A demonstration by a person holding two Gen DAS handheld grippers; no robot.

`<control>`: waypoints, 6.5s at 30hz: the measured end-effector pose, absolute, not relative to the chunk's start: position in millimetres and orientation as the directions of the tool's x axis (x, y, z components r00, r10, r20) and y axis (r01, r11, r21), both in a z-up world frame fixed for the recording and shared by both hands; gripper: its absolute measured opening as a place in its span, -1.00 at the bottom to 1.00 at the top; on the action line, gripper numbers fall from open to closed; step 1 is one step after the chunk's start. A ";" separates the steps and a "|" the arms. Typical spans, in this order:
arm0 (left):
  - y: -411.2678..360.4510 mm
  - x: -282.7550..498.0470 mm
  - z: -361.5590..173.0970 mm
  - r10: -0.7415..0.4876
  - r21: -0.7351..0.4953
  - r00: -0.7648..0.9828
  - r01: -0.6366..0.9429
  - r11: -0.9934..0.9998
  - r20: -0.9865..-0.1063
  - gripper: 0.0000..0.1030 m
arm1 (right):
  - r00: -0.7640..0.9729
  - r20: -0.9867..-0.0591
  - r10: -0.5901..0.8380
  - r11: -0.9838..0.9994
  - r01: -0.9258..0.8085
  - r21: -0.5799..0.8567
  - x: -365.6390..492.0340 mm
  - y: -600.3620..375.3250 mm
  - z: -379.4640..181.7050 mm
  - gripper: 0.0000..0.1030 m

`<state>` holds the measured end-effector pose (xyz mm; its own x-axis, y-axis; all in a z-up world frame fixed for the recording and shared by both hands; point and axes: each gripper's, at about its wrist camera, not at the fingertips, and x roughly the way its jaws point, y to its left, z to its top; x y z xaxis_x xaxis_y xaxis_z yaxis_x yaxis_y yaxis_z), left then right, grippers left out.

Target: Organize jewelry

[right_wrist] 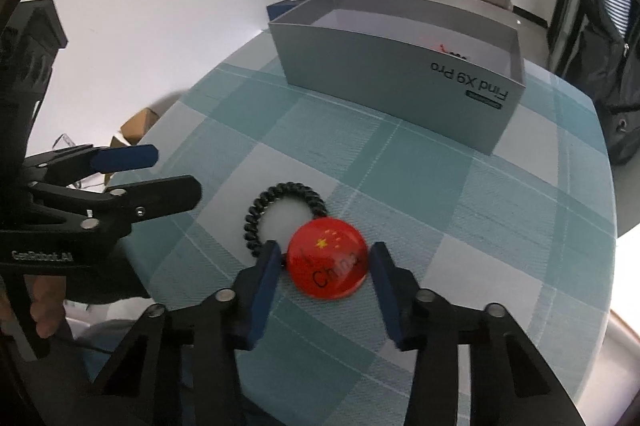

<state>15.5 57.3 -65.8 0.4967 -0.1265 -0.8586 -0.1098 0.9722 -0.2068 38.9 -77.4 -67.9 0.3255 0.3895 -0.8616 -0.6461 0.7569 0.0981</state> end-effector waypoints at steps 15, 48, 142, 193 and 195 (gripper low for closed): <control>53.3 18.4 -69.7 -0.122 -0.196 0.484 -0.105 0.975 -0.867 0.54 | 0.329 -0.851 0.410 0.764 -0.634 0.123 42.0 -77.7 -61.6 -0.54; 7.5 35.3 -75.0 -0.184 -0.208 0.446 -0.005 0.978 -0.876 0.54 | 0.358 -0.827 0.432 0.862 -0.435 0.262 68.1 -151.5 -32.5 -0.93; 49.2 142.3 13.4 -0.337 -0.371 0.568 0.059 0.927 -0.751 -0.29 | 0.372 -0.681 0.631 0.749 -0.519 0.411 186.6 -102.2 58.9 -0.93; 64.5 165.1 -8.2 -0.325 -0.393 0.537 -0.013 0.919 -0.778 0.41 | 0.407 -0.705 0.581 0.799 -0.450 0.399 206.7 -110.7 33.6 -0.07; 63.9 162.7 -6.5 -0.300 -0.374 0.552 -0.024 0.927 -0.778 0.41 | 0.415 -0.700 0.581 0.800 -0.451 0.397 205.9 -111.7 34.9 0.01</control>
